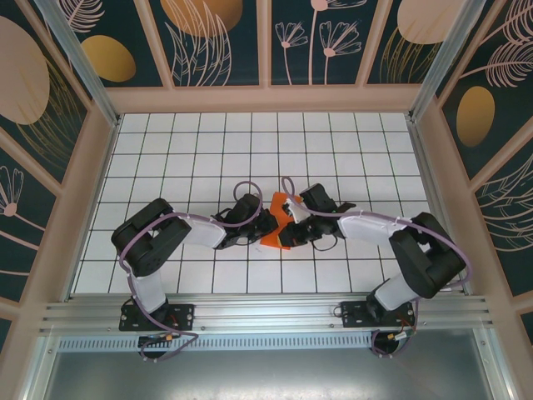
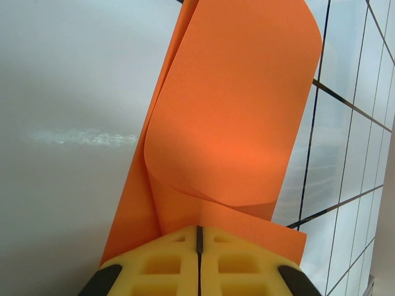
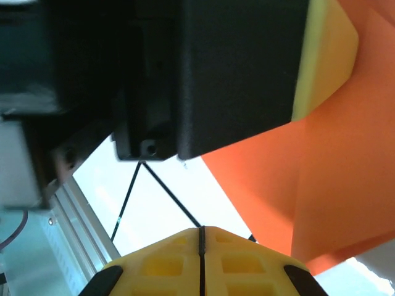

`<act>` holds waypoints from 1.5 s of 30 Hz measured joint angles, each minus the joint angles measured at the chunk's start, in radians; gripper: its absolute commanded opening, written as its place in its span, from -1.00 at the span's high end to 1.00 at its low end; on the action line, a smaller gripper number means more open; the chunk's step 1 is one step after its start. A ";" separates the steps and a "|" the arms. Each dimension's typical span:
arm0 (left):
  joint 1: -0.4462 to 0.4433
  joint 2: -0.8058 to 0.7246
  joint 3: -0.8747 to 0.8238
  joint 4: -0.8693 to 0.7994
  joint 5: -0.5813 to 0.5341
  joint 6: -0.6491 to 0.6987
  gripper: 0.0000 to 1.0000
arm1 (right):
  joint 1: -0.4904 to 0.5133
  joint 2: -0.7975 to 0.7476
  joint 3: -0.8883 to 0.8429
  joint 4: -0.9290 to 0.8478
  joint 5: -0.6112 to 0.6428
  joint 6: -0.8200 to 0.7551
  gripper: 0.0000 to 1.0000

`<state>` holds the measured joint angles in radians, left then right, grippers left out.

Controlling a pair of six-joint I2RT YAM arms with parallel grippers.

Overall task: Fold a paper plane with a square sheet of paper (pick it up from the middle)
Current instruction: Fold the triangle a second time at the center of the table.

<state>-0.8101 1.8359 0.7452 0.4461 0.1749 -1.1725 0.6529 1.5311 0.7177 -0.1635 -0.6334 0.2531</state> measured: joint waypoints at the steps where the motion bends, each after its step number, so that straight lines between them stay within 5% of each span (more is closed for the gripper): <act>1: 0.000 0.000 0.000 0.000 0.000 0.000 0.83 | 0.002 0.019 0.009 0.000 0.008 0.002 0.83; 27: 0.000 0.006 0.000 0.014 0.003 0.000 0.83 | 0.005 0.109 0.033 -0.040 0.137 0.003 0.81; 45: 0.000 0.006 -0.001 0.017 0.003 0.000 0.84 | 0.010 0.078 0.032 -0.071 0.107 -0.002 0.81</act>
<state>-0.8101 1.8416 0.7444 0.4629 0.1780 -1.1725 0.6632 1.6089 0.7502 -0.2348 -0.5266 0.2508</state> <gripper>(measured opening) 0.086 0.101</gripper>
